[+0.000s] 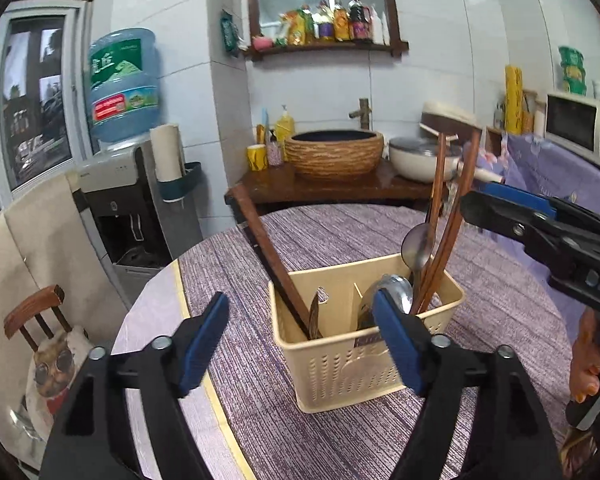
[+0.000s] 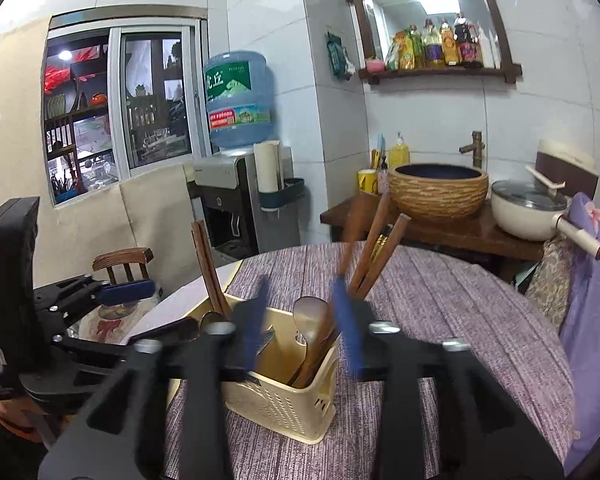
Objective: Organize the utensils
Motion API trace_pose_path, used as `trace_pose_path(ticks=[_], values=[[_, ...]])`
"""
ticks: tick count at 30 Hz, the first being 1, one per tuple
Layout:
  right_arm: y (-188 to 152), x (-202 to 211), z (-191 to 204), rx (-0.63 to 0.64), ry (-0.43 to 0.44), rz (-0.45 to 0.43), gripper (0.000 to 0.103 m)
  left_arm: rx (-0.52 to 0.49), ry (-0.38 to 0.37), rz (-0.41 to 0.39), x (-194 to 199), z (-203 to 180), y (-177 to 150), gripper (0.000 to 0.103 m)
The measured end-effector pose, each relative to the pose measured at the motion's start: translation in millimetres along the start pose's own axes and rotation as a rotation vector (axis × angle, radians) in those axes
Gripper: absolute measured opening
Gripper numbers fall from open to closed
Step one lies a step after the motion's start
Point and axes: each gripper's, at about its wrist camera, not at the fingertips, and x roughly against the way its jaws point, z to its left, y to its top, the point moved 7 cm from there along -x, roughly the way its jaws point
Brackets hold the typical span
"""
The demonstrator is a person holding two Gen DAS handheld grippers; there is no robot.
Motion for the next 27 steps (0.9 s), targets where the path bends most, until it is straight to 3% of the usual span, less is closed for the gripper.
trace_pose_path(ticks=[3, 4, 10, 15, 19, 27], values=[[-2.4, 18.8, 2.2, 0.029, -0.031, -0.038, 0.069, 0.051, 0.015, -0.042, 14.2, 6.5, -7.9, 0.092], [-4.4, 26.2, 3.5, 0.034, -0.039, -0.050, 0.077, 0.067, 0.013, -0.056, 21.5, 6.5, -12.6, 0.095], [-34.6, 64.8, 11.8, 0.046, -0.089, -0.085, 0.096, 0.114, 0.035, -0.129, 53.9, 8.5, -35.6, 0.098], [-87.3, 88.5, 19.1, 0.035, -0.086, -0.060, 0.097, 0.177, 0.044, -0.136, 73.8, 14.0, -67.9, 0.098], [-132.8, 105.4, 29.7, 0.022, -0.051, -0.009, 0.097, 0.218, 0.051, -0.095, 89.1, 14.4, -101.7, 0.098], [-170.5, 147.5, 51.7, -0.017, 0.025, -0.002, 0.097, 0.220, 0.096, -0.104, 127.5, 8.7, -155.2, 0.098]])
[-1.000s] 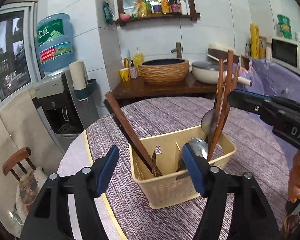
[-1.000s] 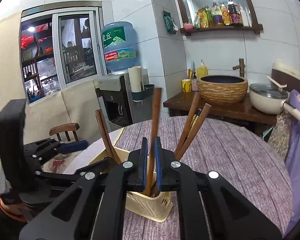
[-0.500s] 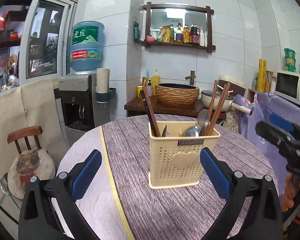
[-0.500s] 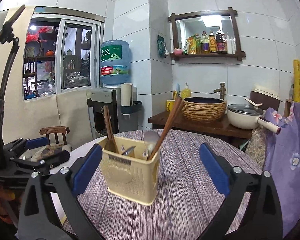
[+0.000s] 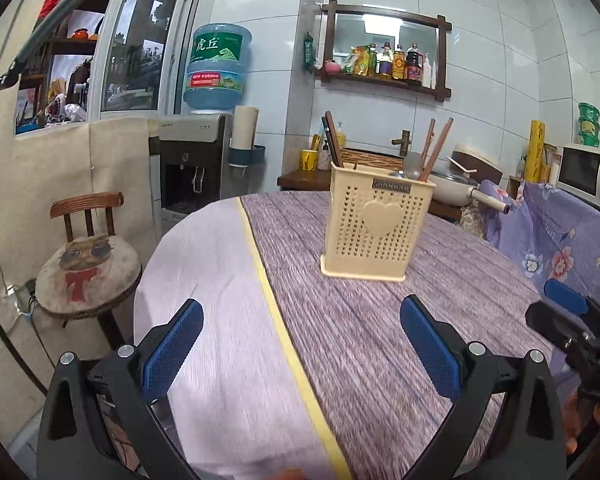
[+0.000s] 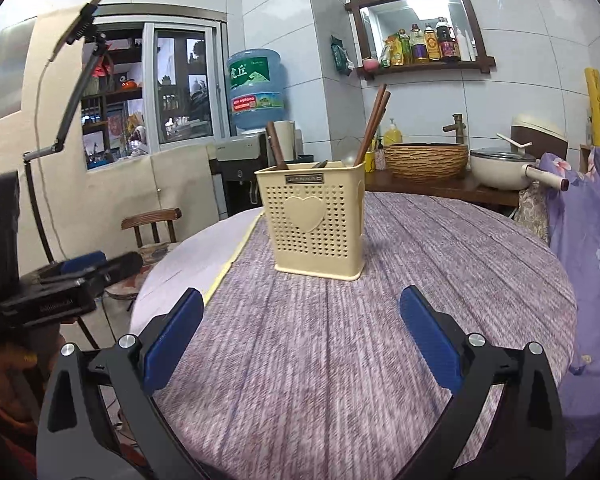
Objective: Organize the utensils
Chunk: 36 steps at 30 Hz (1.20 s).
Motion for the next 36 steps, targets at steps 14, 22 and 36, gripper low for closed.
trace_pose_path(ticks=[14, 22, 36], values=[[2.8, 36.8, 2.6, 0.021, -0.027, -0.057, 0.097, -0.020, -0.031, -0.094, 32.6, -10.8, -1.0, 0.098], [2.4, 42.4, 0.5, 0.021, -0.032, -0.062, 0.097, -0.029, -0.042, -0.100, 35.8, -15.9, -2.4, 0.098], [0.3, 44.7, 1.2, 0.031, -0.030, -0.057, 0.097, -0.015, -0.045, -0.122, 41.6, -16.2, -0.3, 0.098]])
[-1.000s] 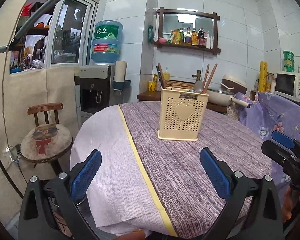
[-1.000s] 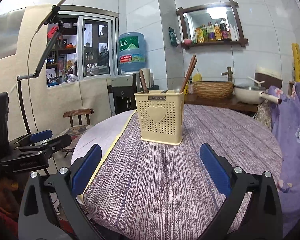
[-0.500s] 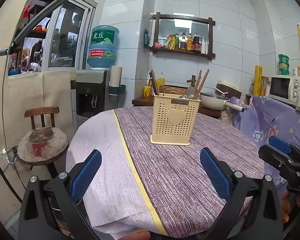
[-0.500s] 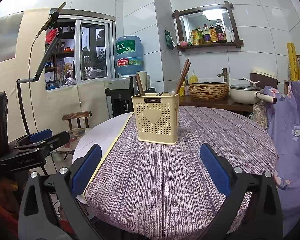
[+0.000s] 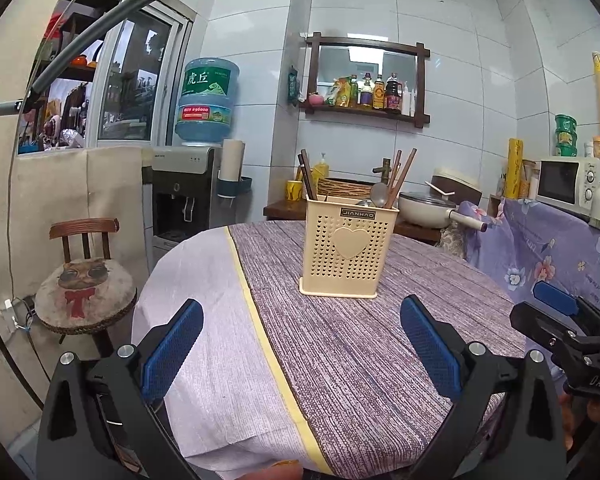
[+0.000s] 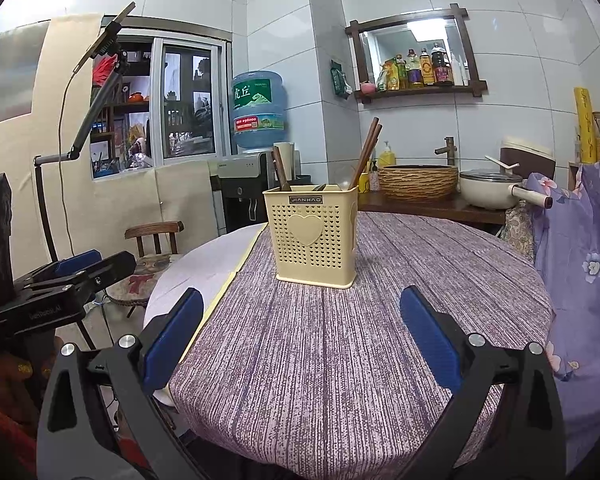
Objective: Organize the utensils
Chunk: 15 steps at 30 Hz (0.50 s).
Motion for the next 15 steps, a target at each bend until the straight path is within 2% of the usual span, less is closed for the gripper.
trace_pose_path(ticks=[15], values=[[1.0, -2.4, 1.7, 0.000, 0.004, 0.000, 0.097, -0.003, 0.001, -0.002, -0.2, -2.2, -2.0, 0.098]])
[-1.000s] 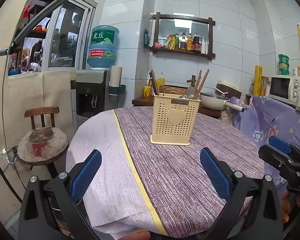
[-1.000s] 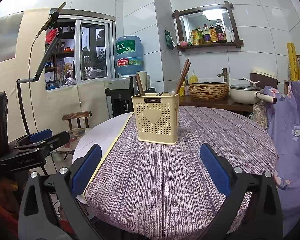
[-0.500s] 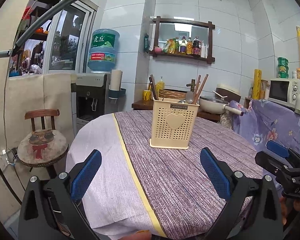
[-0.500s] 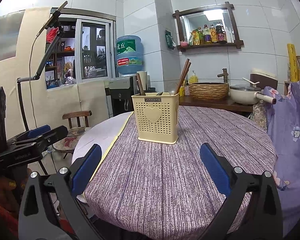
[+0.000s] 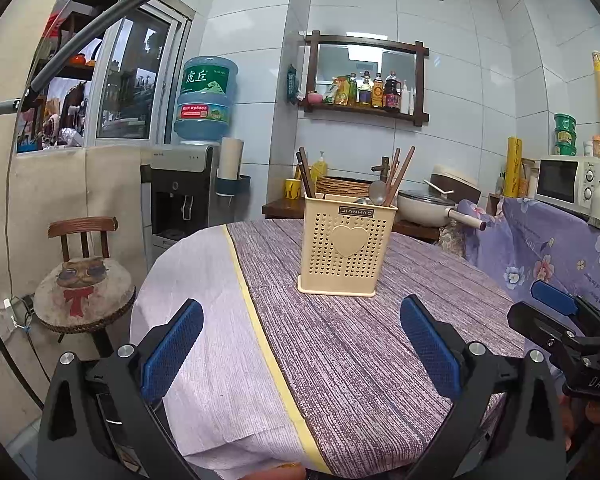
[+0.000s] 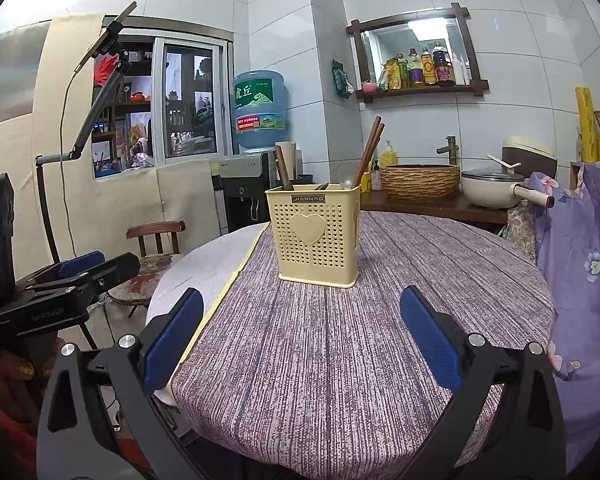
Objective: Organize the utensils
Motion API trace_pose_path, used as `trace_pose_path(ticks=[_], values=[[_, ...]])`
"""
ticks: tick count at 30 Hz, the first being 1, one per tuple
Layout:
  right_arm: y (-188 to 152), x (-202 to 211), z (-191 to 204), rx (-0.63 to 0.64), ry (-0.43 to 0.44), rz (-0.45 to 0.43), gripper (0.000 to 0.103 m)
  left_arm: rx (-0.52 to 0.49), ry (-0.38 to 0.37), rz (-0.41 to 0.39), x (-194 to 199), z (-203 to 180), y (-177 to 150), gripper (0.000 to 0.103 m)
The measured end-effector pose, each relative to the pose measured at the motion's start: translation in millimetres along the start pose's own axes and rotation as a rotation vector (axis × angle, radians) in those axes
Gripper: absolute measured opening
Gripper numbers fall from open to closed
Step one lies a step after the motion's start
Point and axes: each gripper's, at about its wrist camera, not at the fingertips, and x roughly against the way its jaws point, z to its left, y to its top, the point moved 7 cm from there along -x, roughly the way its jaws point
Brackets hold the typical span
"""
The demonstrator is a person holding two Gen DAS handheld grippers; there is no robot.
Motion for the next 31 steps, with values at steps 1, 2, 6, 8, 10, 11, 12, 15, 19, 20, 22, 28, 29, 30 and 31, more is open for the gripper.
trace_pose_path(ticks=[1, 2, 6, 8, 10, 11, 12, 15, 19, 20, 22, 28, 29, 30, 31], values=[[-0.4, -0.1, 0.0, 0.000, -0.001, 0.001, 0.097, -0.001, 0.000, -0.001, 0.2, -0.1, -0.2, 0.098], [-0.7, -0.2, 0.1, -0.001, 0.000, 0.001, 0.097, 0.000, 0.000, 0.002, 0.0, -0.1, -0.4, 0.098], [-1.2, -0.8, 0.6, -0.004, 0.001, 0.004, 0.097, 0.001, 0.000, 0.003, -0.1, 0.6, -0.3, 0.098], [-1.1, -0.8, 0.2, -0.004, 0.001, 0.004, 0.097, 0.000, -0.001, 0.007, 0.1, 0.6, -1.2, 0.098], [-1.0, -0.9, 0.2, -0.002, -0.001, 0.004, 0.097, 0.000, -0.002, 0.011, -0.2, 0.6, -3.4, 0.098], [-1.2, -1.2, 0.2, -0.001, -0.003, 0.005, 0.097, 0.000, -0.003, 0.015, -0.1, 0.5, -4.4, 0.098], [-1.7, -1.7, 0.0, -0.003, -0.003, 0.006, 0.097, 0.003, -0.002, 0.017, -0.1, 0.6, -5.2, 0.098], [-3.6, -2.1, -1.2, -0.010, -0.004, 0.007, 0.097, 0.004, -0.001, 0.023, -0.9, 0.7, -7.2, 0.098], [-6.9, -3.7, -2.2, -0.014, -0.006, 0.015, 0.097, -0.010, 0.008, 0.021, -2.0, -0.9, -6.1, 0.098], [-7.2, -3.8, -2.0, -0.014, -0.007, 0.014, 0.097, -0.014, 0.008, 0.021, -1.8, -1.7, -6.2, 0.098], [-7.7, -4.2, -1.8, -0.015, -0.005, 0.016, 0.097, -0.014, 0.008, 0.022, -1.8, -2.2, -5.9, 0.098], [-9.5, -4.7, 0.4, -0.011, 0.000, 0.021, 0.097, -0.010, 0.006, 0.035, -1.5, -3.1, -7.2, 0.098], [-9.8, -4.5, 0.4, -0.010, 0.000, 0.021, 0.097, -0.009, 0.003, 0.036, -1.8, -3.0, -7.1, 0.098], [-9.9, -4.5, 0.5, -0.011, 0.001, 0.021, 0.097, -0.009, 0.002, 0.036, -3.1, -3.6, -6.1, 0.098], [-10.0, -4.5, 0.6, -0.012, 0.001, 0.021, 0.097, -0.010, 0.002, 0.036, -2.9, -4.0, -6.1, 0.098]])
